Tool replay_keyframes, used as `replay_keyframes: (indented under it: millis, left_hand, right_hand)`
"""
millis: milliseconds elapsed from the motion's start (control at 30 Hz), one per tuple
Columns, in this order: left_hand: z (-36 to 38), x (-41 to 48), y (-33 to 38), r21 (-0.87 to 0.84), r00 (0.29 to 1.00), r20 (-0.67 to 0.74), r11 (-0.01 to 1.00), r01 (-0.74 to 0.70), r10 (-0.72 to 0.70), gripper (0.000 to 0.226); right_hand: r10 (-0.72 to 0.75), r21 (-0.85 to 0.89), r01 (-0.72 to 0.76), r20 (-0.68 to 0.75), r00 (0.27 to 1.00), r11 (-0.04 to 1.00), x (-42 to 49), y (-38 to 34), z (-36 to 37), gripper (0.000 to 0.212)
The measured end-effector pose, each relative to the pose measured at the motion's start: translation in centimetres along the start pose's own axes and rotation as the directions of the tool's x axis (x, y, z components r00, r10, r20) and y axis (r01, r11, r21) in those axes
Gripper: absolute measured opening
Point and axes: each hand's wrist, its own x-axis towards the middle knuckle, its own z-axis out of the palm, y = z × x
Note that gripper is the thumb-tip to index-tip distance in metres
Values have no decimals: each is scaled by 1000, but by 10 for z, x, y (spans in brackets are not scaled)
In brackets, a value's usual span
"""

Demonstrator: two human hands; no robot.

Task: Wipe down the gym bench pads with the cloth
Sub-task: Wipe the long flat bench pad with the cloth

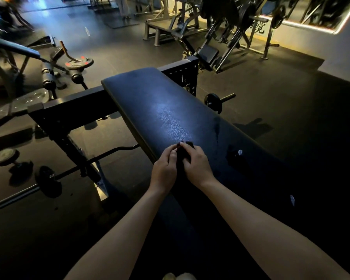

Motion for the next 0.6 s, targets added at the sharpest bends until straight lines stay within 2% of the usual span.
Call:
replay_keyframes:
  millis: [67,167,233,333,467,600]
  left_hand:
    - [-3,4,-11,95,999,-31,996,-6,9,32]
    - [-6,6,-30,237,999,-16,971,-27,31,37]
    - [-6,5,-39,267,998,-12,962,-54,59,37]
    - [-6,6,-43,231,996,-65,972,-39,55,35]
    - [1,15,-46,195,989,-128,980,-44,70,35]
    - [8,25,-48,240,991,-102,969,-55,81,35]
  right_hand:
    - [-16,-106,11,-48,999,994,15,6,2,45]
    - [116,-402,-89,42,992,911,33,12,5,50]
    - [126,-468,-66,99,987,881,36,15,11,62]
    - [5,-432,58,143,990,900,34,16,20,74]
    - [-166,-343,229,203,965,911,27,13,23,47]
    - [-259,-246,316,237,936,916,23,22,13,38]
